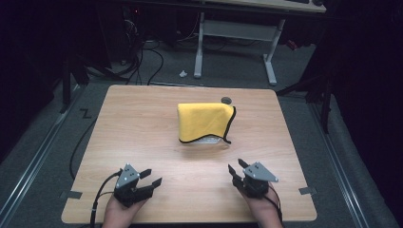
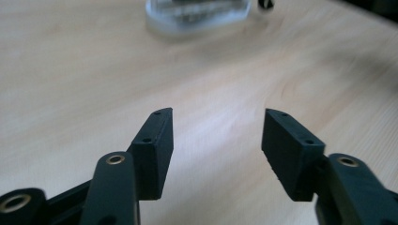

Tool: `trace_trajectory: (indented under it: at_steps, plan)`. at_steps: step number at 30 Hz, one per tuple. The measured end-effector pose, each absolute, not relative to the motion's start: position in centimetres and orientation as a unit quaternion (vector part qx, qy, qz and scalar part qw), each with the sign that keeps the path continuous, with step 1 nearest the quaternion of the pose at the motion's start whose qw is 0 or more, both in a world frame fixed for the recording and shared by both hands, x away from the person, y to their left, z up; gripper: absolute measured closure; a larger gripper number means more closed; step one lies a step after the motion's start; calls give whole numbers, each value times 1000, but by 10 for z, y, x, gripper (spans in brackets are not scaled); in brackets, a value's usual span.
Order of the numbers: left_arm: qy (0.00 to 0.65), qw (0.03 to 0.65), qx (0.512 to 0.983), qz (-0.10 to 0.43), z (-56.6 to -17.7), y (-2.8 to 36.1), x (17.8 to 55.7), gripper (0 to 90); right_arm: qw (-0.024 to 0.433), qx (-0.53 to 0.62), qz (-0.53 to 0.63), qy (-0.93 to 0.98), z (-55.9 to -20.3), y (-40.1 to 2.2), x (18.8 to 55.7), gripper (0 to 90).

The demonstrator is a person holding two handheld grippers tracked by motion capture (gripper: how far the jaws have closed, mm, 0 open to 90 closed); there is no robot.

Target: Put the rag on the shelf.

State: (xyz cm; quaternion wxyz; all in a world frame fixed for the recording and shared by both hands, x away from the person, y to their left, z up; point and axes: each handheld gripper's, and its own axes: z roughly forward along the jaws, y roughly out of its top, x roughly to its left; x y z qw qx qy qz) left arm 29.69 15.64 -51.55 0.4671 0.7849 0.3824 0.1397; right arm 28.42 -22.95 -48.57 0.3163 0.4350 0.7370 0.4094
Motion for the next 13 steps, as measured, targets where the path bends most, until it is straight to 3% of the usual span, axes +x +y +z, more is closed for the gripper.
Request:
trace_trajectory:
  at_steps: [4, 13]
  plan:
    - [397, 451, 790, 123, -523, 156, 300, 448, 314, 426, 374, 761, -514, -224, 267, 569]
    - [399, 455, 787, 119, -521, 155, 302, 441, 304, 423, 369, 770, -518, -223, 274, 554]
